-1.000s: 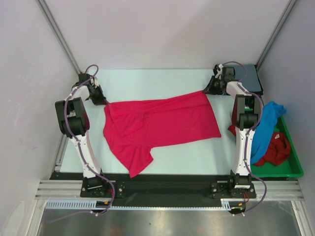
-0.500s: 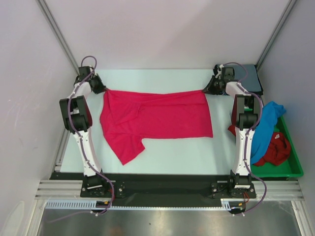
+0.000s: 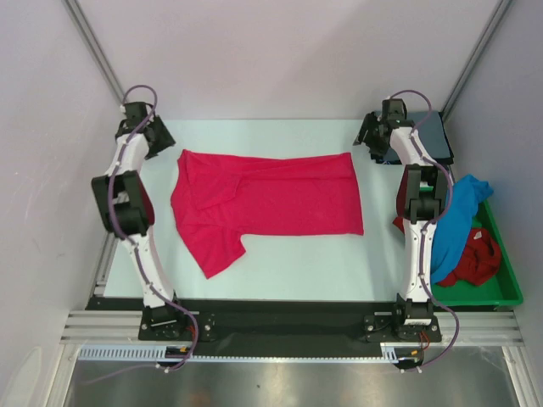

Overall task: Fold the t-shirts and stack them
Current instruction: Fold the tshirt

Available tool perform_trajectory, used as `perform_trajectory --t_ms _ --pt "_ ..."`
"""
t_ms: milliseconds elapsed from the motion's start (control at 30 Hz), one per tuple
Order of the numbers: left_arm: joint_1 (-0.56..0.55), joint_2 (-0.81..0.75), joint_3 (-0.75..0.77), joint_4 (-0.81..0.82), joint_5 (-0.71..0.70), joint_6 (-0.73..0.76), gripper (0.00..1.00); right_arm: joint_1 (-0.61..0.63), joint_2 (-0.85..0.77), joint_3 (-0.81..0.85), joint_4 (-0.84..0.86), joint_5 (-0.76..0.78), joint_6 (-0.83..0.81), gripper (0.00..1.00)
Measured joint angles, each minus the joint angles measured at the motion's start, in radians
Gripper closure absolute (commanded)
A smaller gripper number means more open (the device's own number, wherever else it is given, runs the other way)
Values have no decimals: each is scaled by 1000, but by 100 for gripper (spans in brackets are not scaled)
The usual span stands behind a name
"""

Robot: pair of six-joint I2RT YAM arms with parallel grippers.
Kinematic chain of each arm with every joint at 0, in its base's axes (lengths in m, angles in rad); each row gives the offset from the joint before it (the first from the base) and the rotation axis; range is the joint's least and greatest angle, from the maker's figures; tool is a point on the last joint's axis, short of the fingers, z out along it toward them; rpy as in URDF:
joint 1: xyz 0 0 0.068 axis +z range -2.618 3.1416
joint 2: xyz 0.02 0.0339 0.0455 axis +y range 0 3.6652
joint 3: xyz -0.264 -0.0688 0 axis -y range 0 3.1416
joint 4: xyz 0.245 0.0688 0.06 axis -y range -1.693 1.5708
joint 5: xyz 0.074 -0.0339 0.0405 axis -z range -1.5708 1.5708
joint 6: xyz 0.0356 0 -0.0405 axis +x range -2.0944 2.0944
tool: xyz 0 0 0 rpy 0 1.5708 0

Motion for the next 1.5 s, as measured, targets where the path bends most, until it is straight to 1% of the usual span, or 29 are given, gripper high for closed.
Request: perform_trajectory --t_ms 67,133,233,300,400,467,500,600,667,733,833,1000,1100,1267,1467,1500 --pt "0 -130 -87 -34 -53 -11 35 5 -32 2 -74 80 -8 28" --pt "-3 -337 -257 -28 -89 -41 36 13 -90 -23 -140 148 -7 27" --pt "-28 -687 -537 -26 -145 -100 36 39 -254 -190 -182 203 -3 27" --pt "-78 -870 -698 -16 -177 -143 37 70 -404 -354 -164 208 10 27" --pt "-153 -1042 -898 -47 -190 -214 40 135 -637 -601 -131 188 32 26" --pt "-170 -1122 -1052 -89 -188 -275 40 186 -747 -706 -126 177 43 25" --pt "-173 -1162 -1134 -103 -187 -303 42 225 -806 -766 -107 179 53 24" --pt "-196 -1310 -1328 -207 -190 -388 43 320 -896 -867 -94 192 67 24" --pt "-250 -1421 -1393 -278 -192 -444 43 380 -932 -922 -91 201 80 24" --pt "-313 -1498 -1418 -312 -199 -500 42 410 -954 -972 -77 205 90 24" --pt "-392 -1520 -1422 -327 -208 -573 43 420 -979 -1031 -74 208 101 24" --pt "-460 -1426 -1445 -322 -206 -670 43 418 -999 -1043 -69 219 102 23" --pt "-475 -1404 -1468 -319 -205 -715 43 410 -1016 -1043 -67 225 102 23" --pt "-476 -1354 -1498 -254 -187 -759 45 390 -1040 -1062 -48 222 101 23" --pt "-476 -1337 -1537 -194 -175 -793 52 348 -1040 -1083 -45 215 101 23" --pt "-476 -1336 -1539 -182 -172 -798 59 338 -1041 -1086 -42 208 101 23"
